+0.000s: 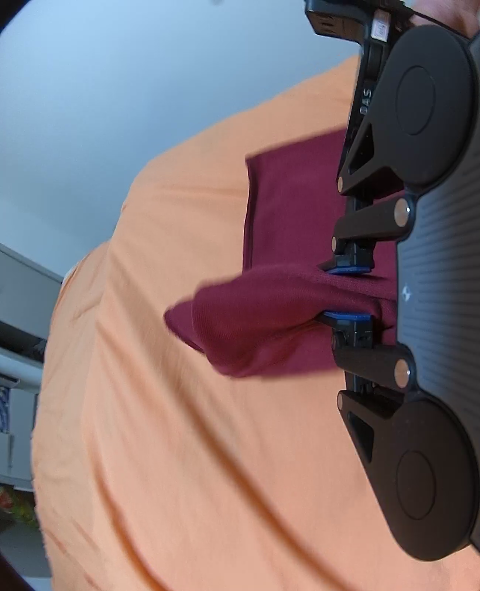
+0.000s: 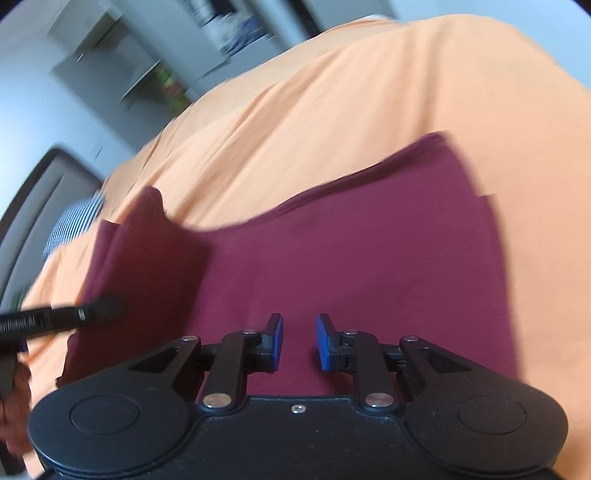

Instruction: Fold small clothes

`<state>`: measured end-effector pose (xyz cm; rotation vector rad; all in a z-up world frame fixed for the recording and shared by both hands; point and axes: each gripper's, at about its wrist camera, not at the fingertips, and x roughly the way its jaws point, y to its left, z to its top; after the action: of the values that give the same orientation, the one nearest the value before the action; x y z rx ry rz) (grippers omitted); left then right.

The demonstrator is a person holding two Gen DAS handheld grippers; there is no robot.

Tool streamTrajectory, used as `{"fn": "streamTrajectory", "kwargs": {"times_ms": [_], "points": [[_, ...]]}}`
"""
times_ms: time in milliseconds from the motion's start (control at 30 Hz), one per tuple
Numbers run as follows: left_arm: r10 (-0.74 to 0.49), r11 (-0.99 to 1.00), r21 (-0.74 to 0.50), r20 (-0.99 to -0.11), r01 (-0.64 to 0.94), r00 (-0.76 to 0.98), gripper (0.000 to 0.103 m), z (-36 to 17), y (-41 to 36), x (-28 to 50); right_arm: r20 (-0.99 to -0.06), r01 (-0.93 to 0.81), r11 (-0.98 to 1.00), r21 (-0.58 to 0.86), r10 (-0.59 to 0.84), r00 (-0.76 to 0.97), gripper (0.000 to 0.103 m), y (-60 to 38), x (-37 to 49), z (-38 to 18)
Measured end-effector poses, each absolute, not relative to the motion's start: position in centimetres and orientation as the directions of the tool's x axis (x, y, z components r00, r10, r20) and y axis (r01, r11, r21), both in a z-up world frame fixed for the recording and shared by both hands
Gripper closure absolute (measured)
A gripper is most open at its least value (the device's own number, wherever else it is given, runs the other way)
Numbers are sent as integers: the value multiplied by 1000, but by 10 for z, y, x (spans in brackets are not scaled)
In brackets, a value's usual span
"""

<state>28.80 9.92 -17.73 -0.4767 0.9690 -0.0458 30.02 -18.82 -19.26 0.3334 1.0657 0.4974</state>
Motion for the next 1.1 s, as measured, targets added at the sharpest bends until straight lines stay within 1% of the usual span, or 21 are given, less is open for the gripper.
{"fn": "streamTrajectory", "kwargs": {"times_ms": [67,100,200,267,300,333,367,400,433,533,600,667,700,767,867,900,1000,1100], "points": [[-244,896,-405,-792,-182,560,83,-184,74,301,-743,-182,849,495,523,419,80,-204,301,-189],[-228,904,-384,-805,-187,548,83,-190,60,307,-742,-163,852,497,515,430,80,-213,300,-188],[-158,941,-279,-860,-189,485,83,-216,23,324,-745,-118,859,499,495,447,79,-233,298,-189],[-124,962,-222,-874,-160,470,82,-224,6,321,-747,-93,855,510,494,444,79,-241,296,-191],[-118,968,-208,-873,-143,472,80,-221,2,319,-744,-86,850,520,500,444,79,-243,294,-191],[-122,969,-209,-869,-131,480,76,-217,0,317,-737,-82,843,532,509,446,76,-245,291,-190],[-137,966,-226,-861,-126,489,73,-211,2,313,-729,-78,835,545,519,446,73,-247,289,-190],[-161,958,-256,-851,-128,500,66,-206,4,308,-724,-73,828,556,526,447,70,-249,290,-191],[-182,950,-285,-841,-130,509,63,-202,6,304,-719,-65,820,568,533,446,70,-251,288,-194],[-198,949,-297,-826,-109,527,63,-186,7,293,-716,-28,800,599,551,429,70,-256,292,-201],[-210,937,-325,-813,-125,543,62,-178,9,288,-711,-18,790,613,562,424,70,-257,294,-202],[-233,923,-362,-798,-132,557,56,-172,11,284,-702,-22,779,626,576,419,66,-257,297,-202],[-237,922,-366,-791,-125,564,51,-170,10,282,-700,-25,777,630,581,415,65,-257,301,-202],[-229,925,-357,-792,-126,566,50,-171,9,283,-699,-24,771,636,589,404,65,-254,304,-204],[-260,887,-432,-757,-160,599,50,-164,21,278,-682,2,739,674,622,385,64,-256,306,-204],[-261,874,-454,-741,-175,619,50,-160,28,276,-668,15,716,698,642,376,61,-255,306,-205],[-218,839,-485,-716,-248,663,50,-150,55,265,-625,53,652,757,698,350,56,-251,303,-206],[-188,805,-501,-722,-317,666,50,-151,86,255,-589,100,592,799,741,323,54,-241,301,-211]]}}
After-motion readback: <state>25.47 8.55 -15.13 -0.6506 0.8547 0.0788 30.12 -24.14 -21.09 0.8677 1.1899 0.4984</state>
